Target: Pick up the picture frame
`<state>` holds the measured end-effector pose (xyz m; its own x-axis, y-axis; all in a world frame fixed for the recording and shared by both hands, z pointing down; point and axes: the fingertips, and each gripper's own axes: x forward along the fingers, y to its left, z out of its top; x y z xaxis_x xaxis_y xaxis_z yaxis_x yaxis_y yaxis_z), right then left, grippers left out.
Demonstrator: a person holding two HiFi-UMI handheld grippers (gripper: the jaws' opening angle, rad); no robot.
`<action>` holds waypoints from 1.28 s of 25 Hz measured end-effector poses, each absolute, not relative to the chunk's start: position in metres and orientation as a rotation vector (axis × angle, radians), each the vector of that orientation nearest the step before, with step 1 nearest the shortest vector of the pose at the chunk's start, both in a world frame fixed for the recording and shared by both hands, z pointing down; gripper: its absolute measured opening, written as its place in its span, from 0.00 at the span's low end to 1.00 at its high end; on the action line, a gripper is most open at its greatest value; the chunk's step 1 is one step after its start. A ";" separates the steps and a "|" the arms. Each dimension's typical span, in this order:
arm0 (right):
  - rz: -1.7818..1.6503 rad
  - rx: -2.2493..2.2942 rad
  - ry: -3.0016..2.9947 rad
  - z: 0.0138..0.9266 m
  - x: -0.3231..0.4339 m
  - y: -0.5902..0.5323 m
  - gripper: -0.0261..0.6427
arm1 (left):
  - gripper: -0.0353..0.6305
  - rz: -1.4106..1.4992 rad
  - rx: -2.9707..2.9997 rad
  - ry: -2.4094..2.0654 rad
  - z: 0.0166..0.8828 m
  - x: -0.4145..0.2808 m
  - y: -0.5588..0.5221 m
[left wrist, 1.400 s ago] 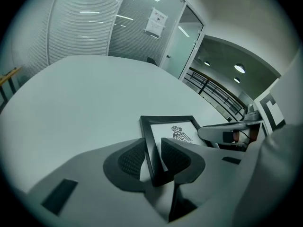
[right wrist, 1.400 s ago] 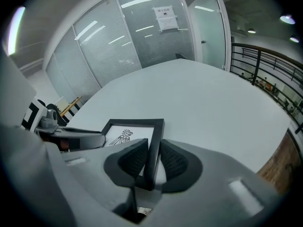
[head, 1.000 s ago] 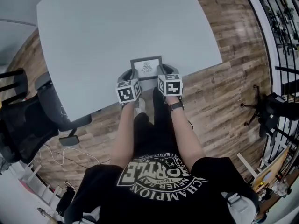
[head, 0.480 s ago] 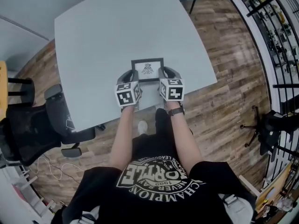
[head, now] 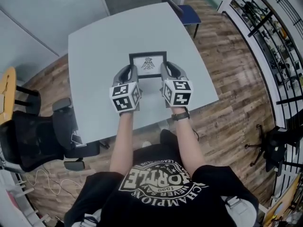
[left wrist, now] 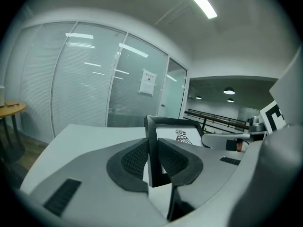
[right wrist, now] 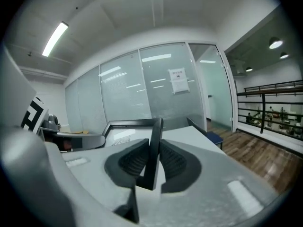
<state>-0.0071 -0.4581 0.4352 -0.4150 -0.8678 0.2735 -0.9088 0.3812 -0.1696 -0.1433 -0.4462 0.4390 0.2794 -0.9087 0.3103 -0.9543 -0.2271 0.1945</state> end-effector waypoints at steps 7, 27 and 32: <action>0.245 1.690 -2.619 0.348 -0.026 -0.449 0.14 | 0.16 0.034 2.301 -1.806 0.355 -0.164 -0.436; 0.011 1.715 -2.703 0.281 -0.034 -0.423 0.14 | 0.16 -0.224 2.380 -1.837 0.293 -0.175 -0.408; 0.013 1.736 -2.692 0.279 -0.017 -0.421 0.14 | 0.16 -0.263 2.406 -1.769 0.293 -0.158 -0.407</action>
